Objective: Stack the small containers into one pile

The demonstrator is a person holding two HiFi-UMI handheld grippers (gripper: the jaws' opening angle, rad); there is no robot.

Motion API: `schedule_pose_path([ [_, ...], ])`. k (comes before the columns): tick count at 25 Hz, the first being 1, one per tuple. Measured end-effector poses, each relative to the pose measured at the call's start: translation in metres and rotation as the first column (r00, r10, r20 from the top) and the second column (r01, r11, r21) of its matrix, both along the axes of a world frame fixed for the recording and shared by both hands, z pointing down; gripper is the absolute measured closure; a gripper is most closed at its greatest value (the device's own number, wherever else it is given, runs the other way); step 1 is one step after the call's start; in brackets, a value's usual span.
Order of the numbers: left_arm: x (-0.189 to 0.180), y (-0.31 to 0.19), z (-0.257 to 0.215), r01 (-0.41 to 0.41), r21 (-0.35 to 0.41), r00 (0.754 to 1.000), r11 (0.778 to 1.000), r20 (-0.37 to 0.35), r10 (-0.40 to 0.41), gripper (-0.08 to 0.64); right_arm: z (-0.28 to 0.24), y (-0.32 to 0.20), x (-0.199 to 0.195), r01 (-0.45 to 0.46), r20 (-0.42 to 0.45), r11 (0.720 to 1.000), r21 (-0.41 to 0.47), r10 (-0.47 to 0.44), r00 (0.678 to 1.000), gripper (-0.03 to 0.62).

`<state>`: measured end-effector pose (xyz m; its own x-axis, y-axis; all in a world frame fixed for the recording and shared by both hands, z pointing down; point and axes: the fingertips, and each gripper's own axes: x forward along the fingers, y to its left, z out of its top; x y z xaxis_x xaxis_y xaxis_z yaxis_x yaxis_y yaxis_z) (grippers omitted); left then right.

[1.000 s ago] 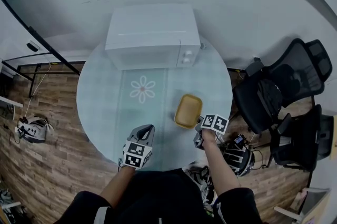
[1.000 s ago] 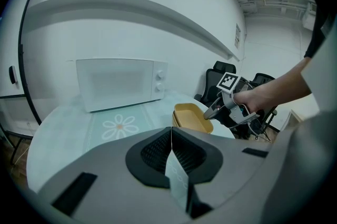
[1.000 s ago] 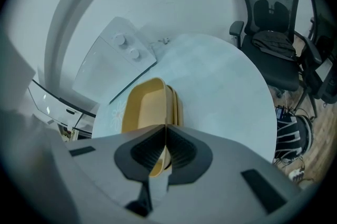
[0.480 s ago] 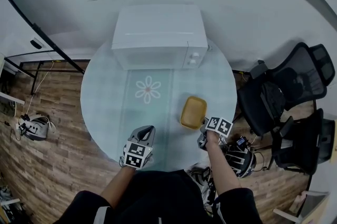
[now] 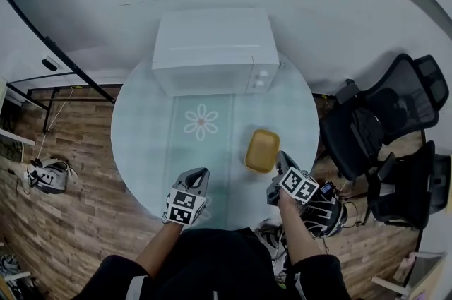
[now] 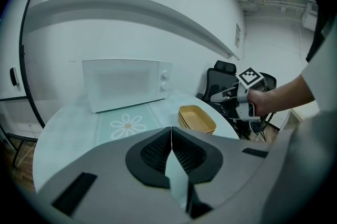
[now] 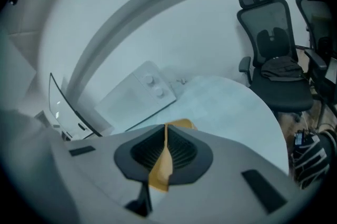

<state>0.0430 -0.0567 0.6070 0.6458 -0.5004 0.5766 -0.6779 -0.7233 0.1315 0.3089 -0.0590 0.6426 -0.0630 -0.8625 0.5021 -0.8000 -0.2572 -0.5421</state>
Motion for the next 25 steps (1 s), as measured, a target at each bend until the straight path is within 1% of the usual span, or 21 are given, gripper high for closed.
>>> schedule_pose_path([
  [3,0.001,-0.001,-0.006,0.0,0.015,1.0,1.0,-0.011,0.0,0.546,-0.034,-0.001,-0.023,0.106,-0.095,0.99,0.088,-0.098,0.991,0.561],
  [6,0.0,-0.007,-0.014,0.001,0.043,1.0,0.999,-0.018,0.0,0.546,-0.059,-0.003,-0.05,0.194,-0.193,0.97,0.145,-0.165,0.967,0.563],
  [11,-0.011,-0.013,-0.022,0.035,0.063,0.999,0.997,-0.029,-0.033,0.546,-0.078,0.005,-0.097,0.285,-0.223,0.94,0.188,-0.242,0.944,0.566],
  [16,-0.024,-0.021,-0.033,0.081,0.084,0.996,0.993,-0.046,-0.077,0.546,-0.08,0.013,-0.131,0.372,-0.288,0.913,0.167,-0.316,0.904,0.566],
  [21,-0.034,-0.022,-0.038,0.107,0.093,0.993,0.99,-0.053,-0.102,0.546,-0.078,0.021,-0.148,0.415,-0.306,0.899,0.136,-0.361,0.881,0.568],
  [25,-0.038,-0.02,-0.038,0.116,0.095,0.992,0.989,-0.051,-0.112,0.546,-0.07,0.028,-0.149,0.425,-0.311,0.899,0.104,-0.376,0.873,0.568],
])
